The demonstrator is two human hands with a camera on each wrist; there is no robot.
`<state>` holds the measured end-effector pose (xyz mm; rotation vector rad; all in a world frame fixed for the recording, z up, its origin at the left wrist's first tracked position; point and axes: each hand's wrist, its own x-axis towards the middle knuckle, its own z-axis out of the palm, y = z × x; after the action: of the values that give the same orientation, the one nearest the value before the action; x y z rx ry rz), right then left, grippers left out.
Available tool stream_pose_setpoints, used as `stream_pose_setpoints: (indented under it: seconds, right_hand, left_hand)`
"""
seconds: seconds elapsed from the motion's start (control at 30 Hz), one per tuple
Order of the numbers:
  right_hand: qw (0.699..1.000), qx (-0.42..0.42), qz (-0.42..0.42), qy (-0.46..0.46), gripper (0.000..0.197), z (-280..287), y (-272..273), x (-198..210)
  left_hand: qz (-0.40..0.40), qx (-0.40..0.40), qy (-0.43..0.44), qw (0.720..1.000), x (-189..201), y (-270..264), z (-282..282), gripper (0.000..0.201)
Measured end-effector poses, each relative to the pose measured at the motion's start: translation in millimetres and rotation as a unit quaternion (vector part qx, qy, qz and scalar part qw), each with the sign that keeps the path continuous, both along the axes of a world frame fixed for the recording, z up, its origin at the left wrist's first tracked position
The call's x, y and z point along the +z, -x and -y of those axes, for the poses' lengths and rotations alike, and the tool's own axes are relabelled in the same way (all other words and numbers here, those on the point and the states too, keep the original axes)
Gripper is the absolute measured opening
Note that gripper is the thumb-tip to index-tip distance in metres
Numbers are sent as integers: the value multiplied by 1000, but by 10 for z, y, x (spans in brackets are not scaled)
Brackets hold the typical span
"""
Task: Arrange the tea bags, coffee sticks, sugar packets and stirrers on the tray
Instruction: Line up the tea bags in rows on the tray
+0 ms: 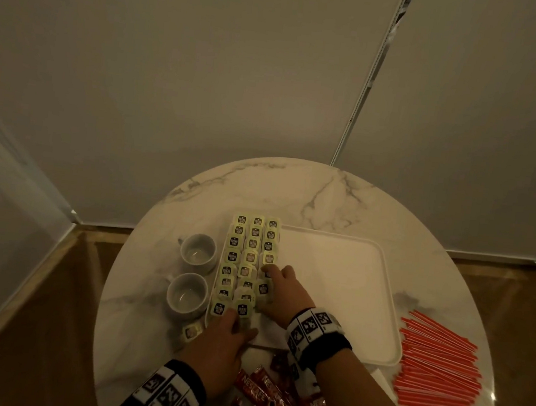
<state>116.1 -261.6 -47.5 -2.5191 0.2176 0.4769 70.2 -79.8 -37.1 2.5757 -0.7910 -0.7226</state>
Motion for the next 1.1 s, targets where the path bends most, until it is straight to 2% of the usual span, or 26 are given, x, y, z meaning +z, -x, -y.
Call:
stream_pose_setpoints:
  seconds: [0.1,0.33,0.63,0.77,0.87,0.93,1.0,1.1]
  right_hand:
    - [999,27,5,26,67,31,38,-66]
    - [999,7,32,2,67,65,88,-62]
    - [1000,-4,26,-13,74,73,99,-44]
    - [996,-42,48,-56,79,76,152,49]
    - [993,-57,79,-61,61,8,209,177]
    - [993,-21,99,-59,38,-152,261,273]
    - [993,48,82,-68,25,-406,338,341]
    - [987,154,25,-32,31,-828,439,298]
  left_hand:
    - [3,2,-6,1000,-37,9,-8,46]
    - [10,-3,8,1000,-89,18,-34,49]
    - [6,6,31,999,-114,26,-62,50]
    - [21,51,84,995,19,13,-179,32]
    - [26,131,84,987,152,-9,-431,1]
    - [-1,181,51,982,177,-14,-671,10]
    - [-27,200,14,979,183,2,-923,13]
    - [-38,150,-88,984,164,77,-1213,29]
